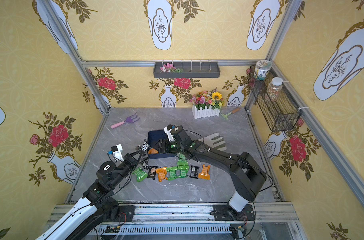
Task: Take the cookies out of the storage box
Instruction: Pick up the cookie from the storage box.
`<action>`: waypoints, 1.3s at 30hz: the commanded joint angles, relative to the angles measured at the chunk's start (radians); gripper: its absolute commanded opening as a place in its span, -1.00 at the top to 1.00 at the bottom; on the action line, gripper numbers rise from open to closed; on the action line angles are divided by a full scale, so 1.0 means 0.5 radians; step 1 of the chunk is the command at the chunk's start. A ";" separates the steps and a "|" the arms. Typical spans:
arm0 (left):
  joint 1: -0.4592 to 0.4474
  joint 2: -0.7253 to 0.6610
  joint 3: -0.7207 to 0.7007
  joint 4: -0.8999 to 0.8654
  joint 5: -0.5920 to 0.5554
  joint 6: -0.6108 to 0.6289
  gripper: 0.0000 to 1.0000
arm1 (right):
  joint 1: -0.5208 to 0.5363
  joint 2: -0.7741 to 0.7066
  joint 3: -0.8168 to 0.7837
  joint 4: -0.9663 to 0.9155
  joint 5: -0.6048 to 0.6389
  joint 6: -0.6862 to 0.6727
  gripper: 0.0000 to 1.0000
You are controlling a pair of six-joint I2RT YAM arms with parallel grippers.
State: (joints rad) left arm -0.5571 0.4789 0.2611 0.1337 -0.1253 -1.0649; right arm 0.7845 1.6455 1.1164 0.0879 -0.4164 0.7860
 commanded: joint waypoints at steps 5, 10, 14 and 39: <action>0.001 0.010 -0.039 0.189 0.129 -0.034 1.00 | -0.001 0.112 0.045 0.429 -0.143 0.160 -0.60; 0.001 0.067 -0.040 0.189 0.077 -0.072 1.00 | -0.006 0.155 0.056 0.554 -0.218 0.245 -0.54; 0.001 0.155 -0.052 0.086 -0.057 -0.210 1.00 | -0.072 0.022 -0.040 0.511 -0.065 0.208 -0.58; 0.001 0.536 -0.082 0.512 0.021 -0.382 1.00 | -0.070 0.226 0.182 0.284 -0.299 0.099 -0.05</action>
State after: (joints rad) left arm -0.5575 0.7589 0.2367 0.3496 -0.1238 -1.2419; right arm 0.7490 1.7542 1.1931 0.1814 -0.5468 0.8162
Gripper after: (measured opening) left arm 0.065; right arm 0.542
